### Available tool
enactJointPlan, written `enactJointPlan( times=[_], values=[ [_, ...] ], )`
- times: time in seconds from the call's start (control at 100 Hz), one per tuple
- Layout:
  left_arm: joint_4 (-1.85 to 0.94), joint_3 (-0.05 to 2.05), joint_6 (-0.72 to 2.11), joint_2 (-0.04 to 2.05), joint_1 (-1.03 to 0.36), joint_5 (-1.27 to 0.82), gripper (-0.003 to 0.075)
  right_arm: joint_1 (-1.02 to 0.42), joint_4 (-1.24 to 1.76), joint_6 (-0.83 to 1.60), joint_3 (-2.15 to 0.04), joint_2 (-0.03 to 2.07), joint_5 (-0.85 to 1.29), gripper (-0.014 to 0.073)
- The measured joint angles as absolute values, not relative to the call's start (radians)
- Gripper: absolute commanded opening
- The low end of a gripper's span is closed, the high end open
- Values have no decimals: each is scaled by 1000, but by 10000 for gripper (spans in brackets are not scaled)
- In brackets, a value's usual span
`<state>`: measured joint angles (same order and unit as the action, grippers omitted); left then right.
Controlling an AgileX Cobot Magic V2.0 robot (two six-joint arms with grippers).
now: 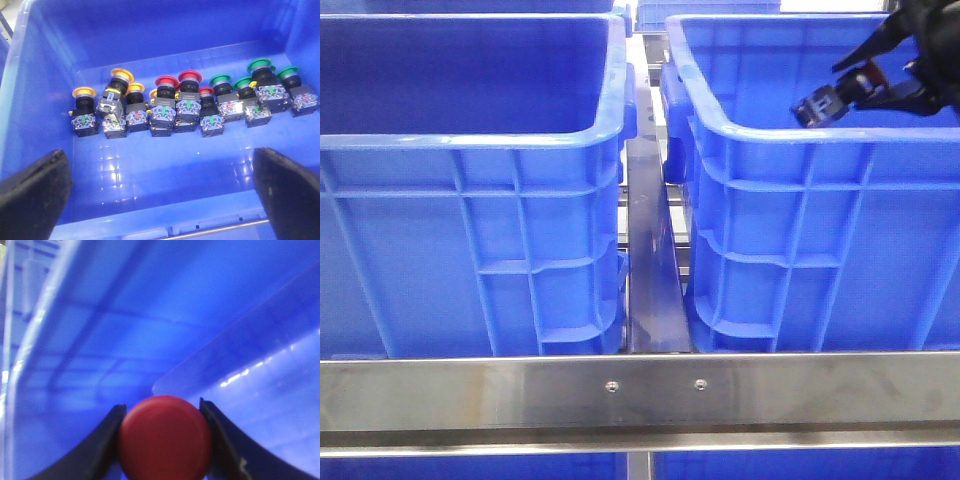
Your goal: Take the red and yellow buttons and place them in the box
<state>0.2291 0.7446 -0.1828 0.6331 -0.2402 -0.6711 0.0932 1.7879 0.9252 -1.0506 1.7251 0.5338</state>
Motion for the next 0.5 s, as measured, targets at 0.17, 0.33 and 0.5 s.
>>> enactJointPlan(
  times=[0.17, 0.33, 0.5],
  values=[
    [229, 745, -183, 633, -240, -671, 671, 93, 1789, 925, -1122, 1807, 534, 59],
    [229, 745, -183, 633, -240, -671, 671, 93, 1792, 925, -1185, 1868, 544, 59],
    [229, 745, -183, 633, -240, -671, 671, 93, 1792, 925, -1216, 1921, 555, 59]
  ],
)
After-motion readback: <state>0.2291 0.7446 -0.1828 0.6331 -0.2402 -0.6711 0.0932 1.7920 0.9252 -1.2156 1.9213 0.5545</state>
